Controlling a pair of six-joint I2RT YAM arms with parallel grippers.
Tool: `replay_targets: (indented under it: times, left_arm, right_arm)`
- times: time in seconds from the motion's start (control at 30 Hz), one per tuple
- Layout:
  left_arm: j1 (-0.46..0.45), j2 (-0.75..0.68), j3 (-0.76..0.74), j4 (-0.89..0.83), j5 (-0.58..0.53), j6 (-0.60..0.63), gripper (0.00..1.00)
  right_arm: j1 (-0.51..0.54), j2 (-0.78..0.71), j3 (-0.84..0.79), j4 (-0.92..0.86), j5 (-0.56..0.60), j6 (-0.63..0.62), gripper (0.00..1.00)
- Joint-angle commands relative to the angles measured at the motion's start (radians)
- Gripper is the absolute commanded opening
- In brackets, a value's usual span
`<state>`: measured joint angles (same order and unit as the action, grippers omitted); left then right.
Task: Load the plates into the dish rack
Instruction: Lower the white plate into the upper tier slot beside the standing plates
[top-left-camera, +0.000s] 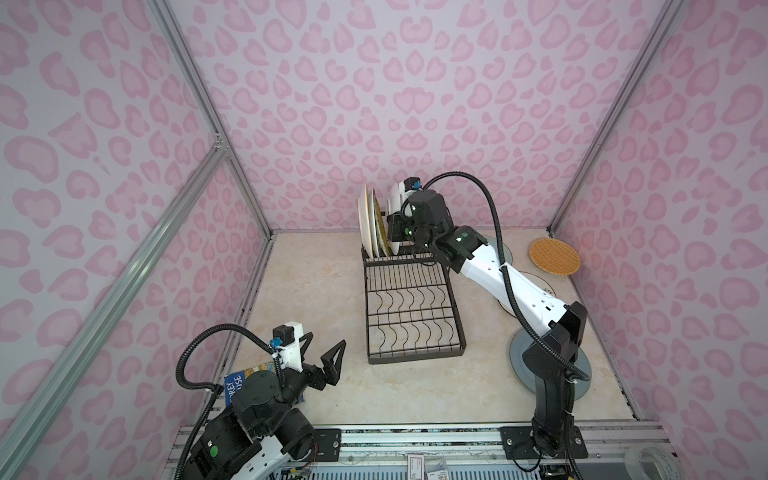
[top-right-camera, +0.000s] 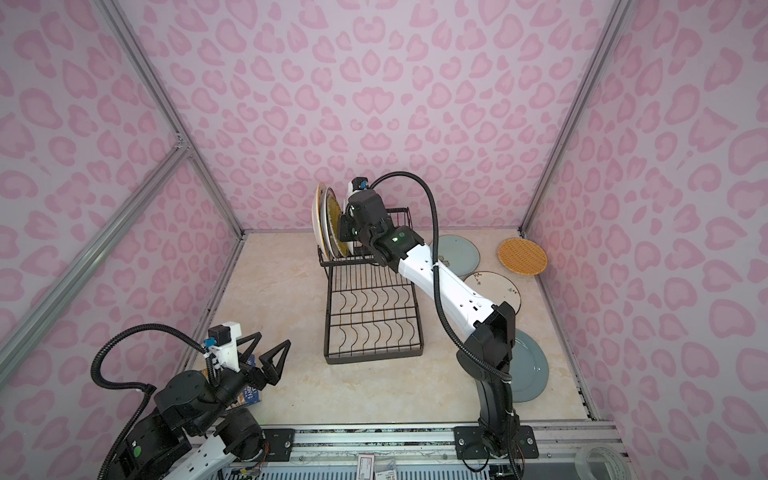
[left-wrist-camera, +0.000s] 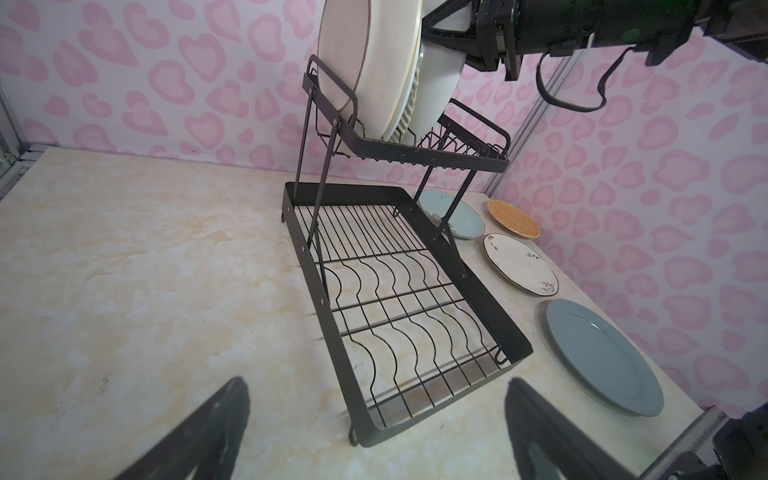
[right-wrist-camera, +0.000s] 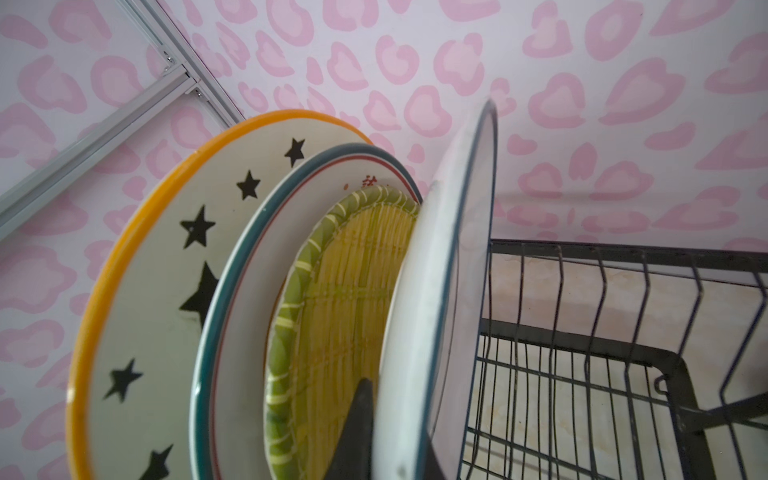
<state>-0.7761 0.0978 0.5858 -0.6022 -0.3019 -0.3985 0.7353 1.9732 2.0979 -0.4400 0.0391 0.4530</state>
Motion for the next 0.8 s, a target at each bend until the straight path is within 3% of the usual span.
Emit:
replay_targets:
  times: [0.0, 0.13, 0.53, 0.77]
  left_arm:
    - [0.001, -0.004, 0.001, 0.039, 0.002, 0.006, 0.97]
    - [0.001, -0.005, 0.002, 0.038, 0.002, 0.006, 0.97]
    - [0.001, -0.008, 0.001, 0.037, 0.000, 0.006, 0.98]
    - [0.001, -0.014, 0.003, 0.036, -0.003, 0.003, 0.98]
  right_arm:
    - [0.000, 0.007, -0.016, 0.024, 0.048, 0.010, 0.00]
    - [0.002, 0.003, -0.035, 0.033, 0.052, 0.019, 0.02]
    - [0.013, -0.011, -0.005, 0.033, 0.032, 0.006, 0.29]
    - [0.014, -0.019, 0.042, 0.006, 0.011, 0.001, 0.33]
